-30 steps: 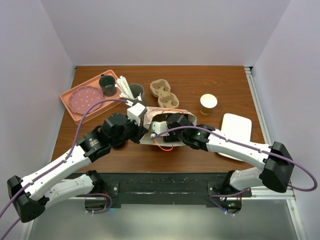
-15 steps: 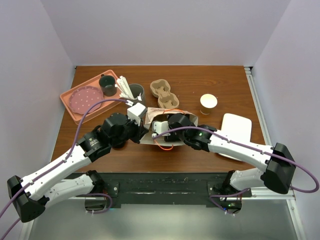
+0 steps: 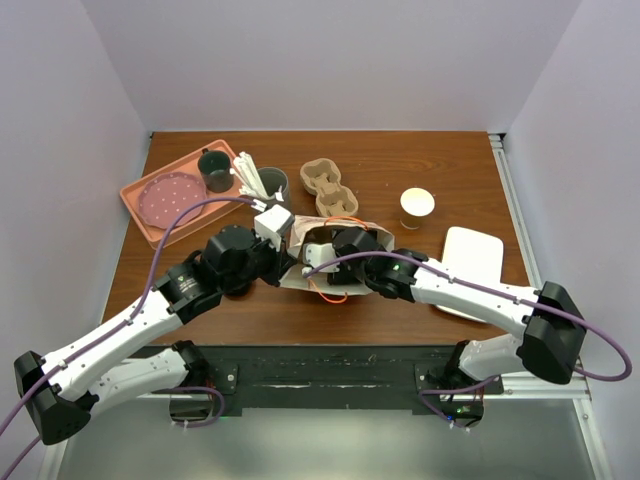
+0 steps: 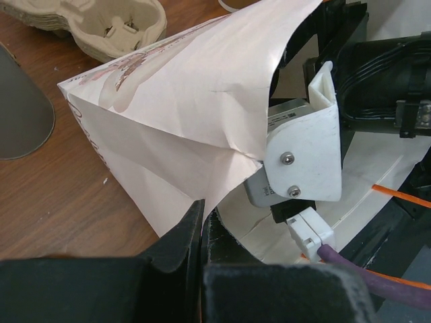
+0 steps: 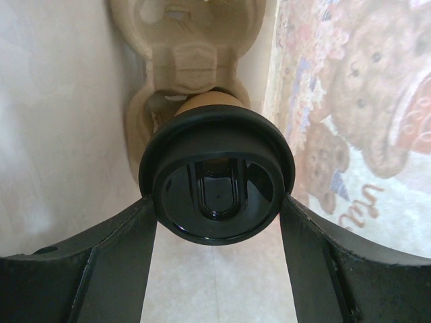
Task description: Pack the takeout coffee
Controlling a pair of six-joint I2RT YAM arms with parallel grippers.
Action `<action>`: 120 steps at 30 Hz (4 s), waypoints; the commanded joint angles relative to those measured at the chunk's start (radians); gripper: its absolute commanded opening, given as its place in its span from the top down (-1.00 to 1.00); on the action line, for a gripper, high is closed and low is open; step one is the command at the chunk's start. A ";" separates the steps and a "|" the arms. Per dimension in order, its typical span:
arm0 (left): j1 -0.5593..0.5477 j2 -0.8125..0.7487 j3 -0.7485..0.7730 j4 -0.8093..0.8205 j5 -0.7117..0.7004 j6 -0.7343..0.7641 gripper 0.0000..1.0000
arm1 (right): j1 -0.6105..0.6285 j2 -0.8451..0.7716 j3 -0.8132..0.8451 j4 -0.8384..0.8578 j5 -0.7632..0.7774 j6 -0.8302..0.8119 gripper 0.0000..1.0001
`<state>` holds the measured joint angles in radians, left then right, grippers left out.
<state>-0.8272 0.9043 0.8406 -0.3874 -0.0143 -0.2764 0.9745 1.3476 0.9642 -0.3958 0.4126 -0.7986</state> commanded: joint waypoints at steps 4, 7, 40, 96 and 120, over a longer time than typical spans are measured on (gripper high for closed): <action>-0.006 0.005 0.048 0.016 0.008 0.016 1.00 | -0.008 0.008 0.022 0.000 -0.024 0.029 1.00; -0.004 0.010 0.046 0.019 0.010 0.016 1.00 | -0.014 0.002 0.039 0.009 -0.012 0.027 1.00; -0.004 0.044 0.058 0.041 0.010 0.003 1.00 | -0.026 -0.027 0.113 -0.101 -0.216 0.013 1.00; -0.006 0.013 0.000 -0.007 0.042 0.002 1.00 | 0.018 -0.104 0.093 -0.233 -0.031 -0.033 1.00; -0.006 0.016 0.023 -0.005 0.043 0.026 1.00 | 0.016 -0.067 0.070 -0.242 -0.003 -0.037 1.00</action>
<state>-0.8326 0.9192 0.8375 -0.4042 0.0372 -0.2733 0.9943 1.2835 1.0225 -0.6167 0.3584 -0.8360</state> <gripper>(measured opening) 0.013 0.708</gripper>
